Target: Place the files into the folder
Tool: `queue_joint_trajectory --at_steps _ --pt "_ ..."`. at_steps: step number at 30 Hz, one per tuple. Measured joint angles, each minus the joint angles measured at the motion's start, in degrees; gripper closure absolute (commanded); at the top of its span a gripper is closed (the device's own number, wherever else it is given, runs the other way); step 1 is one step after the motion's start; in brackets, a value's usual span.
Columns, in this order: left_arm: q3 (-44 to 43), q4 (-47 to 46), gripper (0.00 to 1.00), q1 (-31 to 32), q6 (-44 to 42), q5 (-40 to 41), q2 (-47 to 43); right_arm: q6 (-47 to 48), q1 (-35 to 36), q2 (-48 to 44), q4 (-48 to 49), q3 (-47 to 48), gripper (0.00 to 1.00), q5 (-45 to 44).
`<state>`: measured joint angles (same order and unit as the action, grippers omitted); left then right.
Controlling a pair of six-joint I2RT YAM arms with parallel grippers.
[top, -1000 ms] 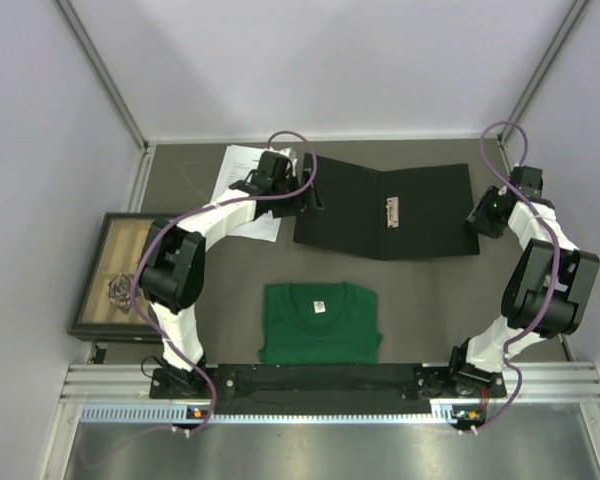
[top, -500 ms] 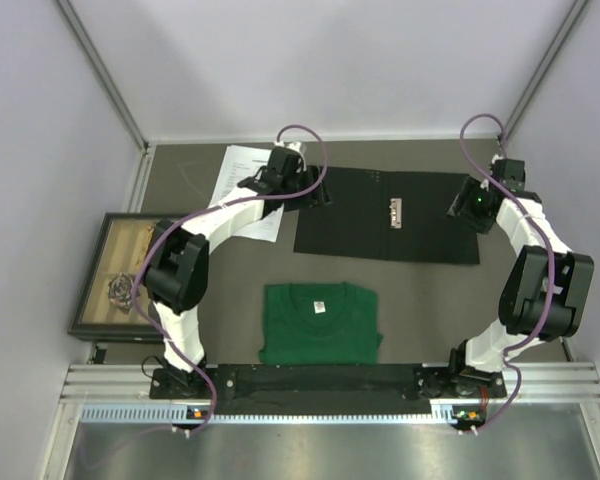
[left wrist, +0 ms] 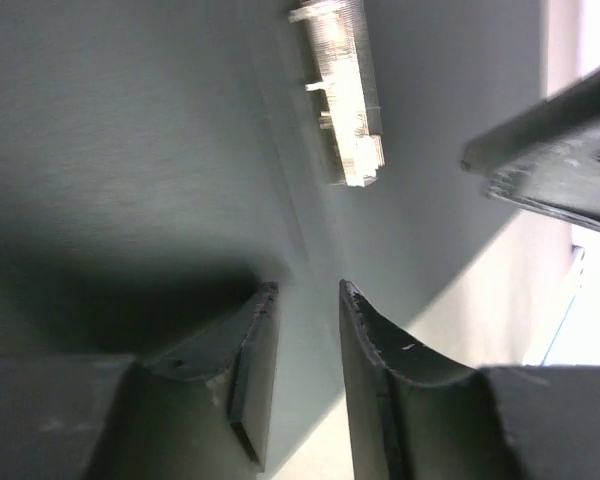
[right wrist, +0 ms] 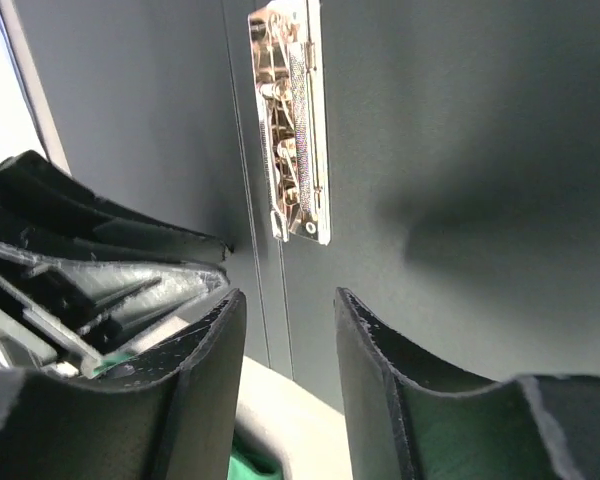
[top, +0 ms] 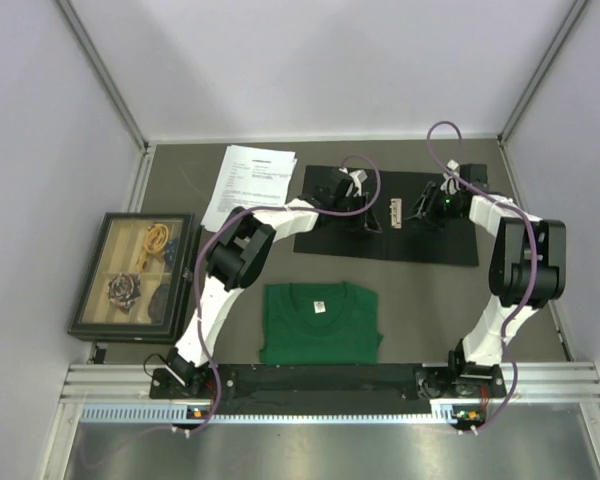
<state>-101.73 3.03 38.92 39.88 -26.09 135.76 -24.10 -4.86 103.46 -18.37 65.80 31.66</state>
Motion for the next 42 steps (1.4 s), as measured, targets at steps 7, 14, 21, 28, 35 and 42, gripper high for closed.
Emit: queue_joint_trajectory --at_steps 7,14,21,28,35,42 --pt "3.04 -3.61 0.72 -1.92 1.03 -0.79 0.44 0.02 1.42 4.66 2.23 0.76 0.7 1.88" --pt "6.71 -6.19 0.75 -2.4 2.12 -1.14 -1.18 -0.15 2.23 8.59 3.72 2.71 0.86 3.41" --pt "7.04 -6.25 0.75 -2.4 2.23 -1.11 -1.38 -0.55 2.69 10.29 5.09 4.04 0.88 4.9" --pt "5.33 -4.44 0.74 -2.4 2.51 -1.57 -1.22 -0.59 2.75 10.36 5.53 4.02 0.87 5.77" --pt "-0.11 -2.97 0.74 -2.38 4.07 -1.86 1.44 -0.57 2.75 10.67 5.66 4.02 0.87 6.12" --pt "-3.08 -3.19 0.74 -2.38 6.27 -3.02 4.72 -0.55 2.84 11.58 5.99 4.02 0.89 6.88"
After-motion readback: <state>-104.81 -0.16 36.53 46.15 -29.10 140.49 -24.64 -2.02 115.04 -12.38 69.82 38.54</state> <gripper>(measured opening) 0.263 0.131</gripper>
